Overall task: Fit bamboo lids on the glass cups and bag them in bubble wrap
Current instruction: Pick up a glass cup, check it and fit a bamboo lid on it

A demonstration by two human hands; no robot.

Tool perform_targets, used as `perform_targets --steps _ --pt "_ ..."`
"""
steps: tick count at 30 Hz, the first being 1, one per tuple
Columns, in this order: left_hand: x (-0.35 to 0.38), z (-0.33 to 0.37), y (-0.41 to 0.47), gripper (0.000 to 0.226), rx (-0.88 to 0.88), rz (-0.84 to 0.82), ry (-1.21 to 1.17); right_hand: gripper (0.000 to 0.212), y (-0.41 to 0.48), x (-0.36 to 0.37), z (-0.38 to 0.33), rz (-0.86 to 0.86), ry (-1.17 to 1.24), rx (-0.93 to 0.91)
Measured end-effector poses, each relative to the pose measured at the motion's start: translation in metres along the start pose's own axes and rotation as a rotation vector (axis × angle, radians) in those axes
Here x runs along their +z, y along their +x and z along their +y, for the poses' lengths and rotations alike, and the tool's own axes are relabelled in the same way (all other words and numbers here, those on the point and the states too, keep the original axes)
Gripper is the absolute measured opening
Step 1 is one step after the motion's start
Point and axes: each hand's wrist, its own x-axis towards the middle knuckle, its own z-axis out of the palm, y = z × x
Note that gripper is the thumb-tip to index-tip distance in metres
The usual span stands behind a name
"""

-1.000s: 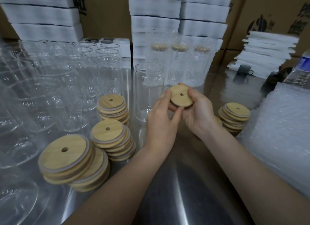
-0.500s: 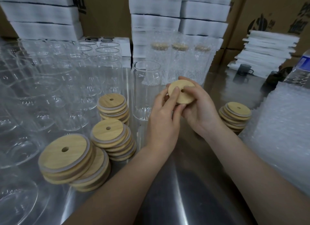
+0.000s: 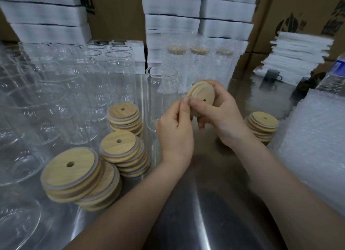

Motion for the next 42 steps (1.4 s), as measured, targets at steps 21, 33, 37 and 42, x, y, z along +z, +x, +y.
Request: perform_targets --steps 21,33,37,42 --pt "-0.007 0.006 0.015 0.033 -0.007 0.161 0.101 0.055 0.001 0.006 -0.001 -0.155 0.173 0.065" --pt "-0.012 0.006 0.016 0.027 0.375 0.227 0.433 0.031 -0.002 0.016 0.005 0.048 0.207 0.038" --pt "-0.014 0.000 0.019 0.057 0.286 0.209 0.535 0.027 -0.001 0.011 0.004 0.114 0.292 0.080" --pt "-0.015 -0.015 0.022 0.092 0.137 0.037 0.558 0.032 0.004 0.007 0.006 0.247 0.324 0.141"
